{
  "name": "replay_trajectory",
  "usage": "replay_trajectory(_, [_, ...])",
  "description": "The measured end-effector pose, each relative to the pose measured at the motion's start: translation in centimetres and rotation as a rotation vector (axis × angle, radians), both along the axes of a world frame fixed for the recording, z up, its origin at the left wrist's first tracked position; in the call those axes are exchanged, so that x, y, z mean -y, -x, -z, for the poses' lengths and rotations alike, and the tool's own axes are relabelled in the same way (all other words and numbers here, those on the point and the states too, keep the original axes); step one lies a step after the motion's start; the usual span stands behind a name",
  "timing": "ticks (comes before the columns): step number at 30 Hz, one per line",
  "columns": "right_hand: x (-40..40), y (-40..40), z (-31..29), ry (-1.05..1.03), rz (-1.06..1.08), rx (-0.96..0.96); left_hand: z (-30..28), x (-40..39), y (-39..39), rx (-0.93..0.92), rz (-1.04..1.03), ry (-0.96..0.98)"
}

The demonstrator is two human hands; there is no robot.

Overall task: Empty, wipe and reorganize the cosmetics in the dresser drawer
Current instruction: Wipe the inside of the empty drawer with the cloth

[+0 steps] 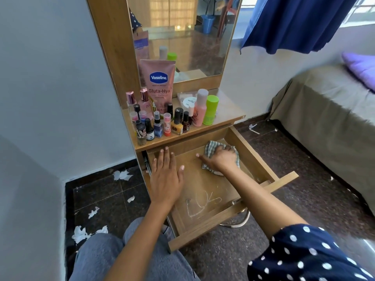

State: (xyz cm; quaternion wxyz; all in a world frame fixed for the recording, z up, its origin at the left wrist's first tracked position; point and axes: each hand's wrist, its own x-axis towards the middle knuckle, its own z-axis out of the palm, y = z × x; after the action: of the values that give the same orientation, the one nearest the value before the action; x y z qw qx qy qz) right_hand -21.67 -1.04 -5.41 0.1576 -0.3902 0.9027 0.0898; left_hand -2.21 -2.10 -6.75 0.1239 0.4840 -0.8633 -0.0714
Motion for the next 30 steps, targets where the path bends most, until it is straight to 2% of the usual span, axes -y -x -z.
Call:
replay_trajectory(4, [-0.9, 0.2, 1.1, -0.082, 0.077, 0.052, -0.1, -0.1, 0.1, 0.004, 0.003, -0.003])
replay_trajectory(8, [-2.8, -0.2, -0.6, -0.184, 0.088, 0.011, -0.2, -0.2, 0.1, -0.003, 0.002, 0.001])
replay_trajectory(13, [-4.5, -0.5, -0.8, -0.046, 0.170, 0.194, -0.1, -0.1, 0.2, -0.011, -0.006, 0.004])
replay_trajectory(20, [-2.9, -5.2, 0.7, -0.067, -0.161, 0.280, -0.2, -0.1, 0.3, -0.014, -0.012, 0.023])
replay_trajectory(24, [-1.8, -3.4, 0.3, 0.007, -0.163, 0.314, -0.1, 0.0, 0.3, -0.003, -0.018, 0.027])
replay_trajectory(30, [-0.3, 0.3, 0.9, 0.064, -0.151, 0.180, 0.3, 0.1, 0.3, -0.009, -0.019, 0.029])
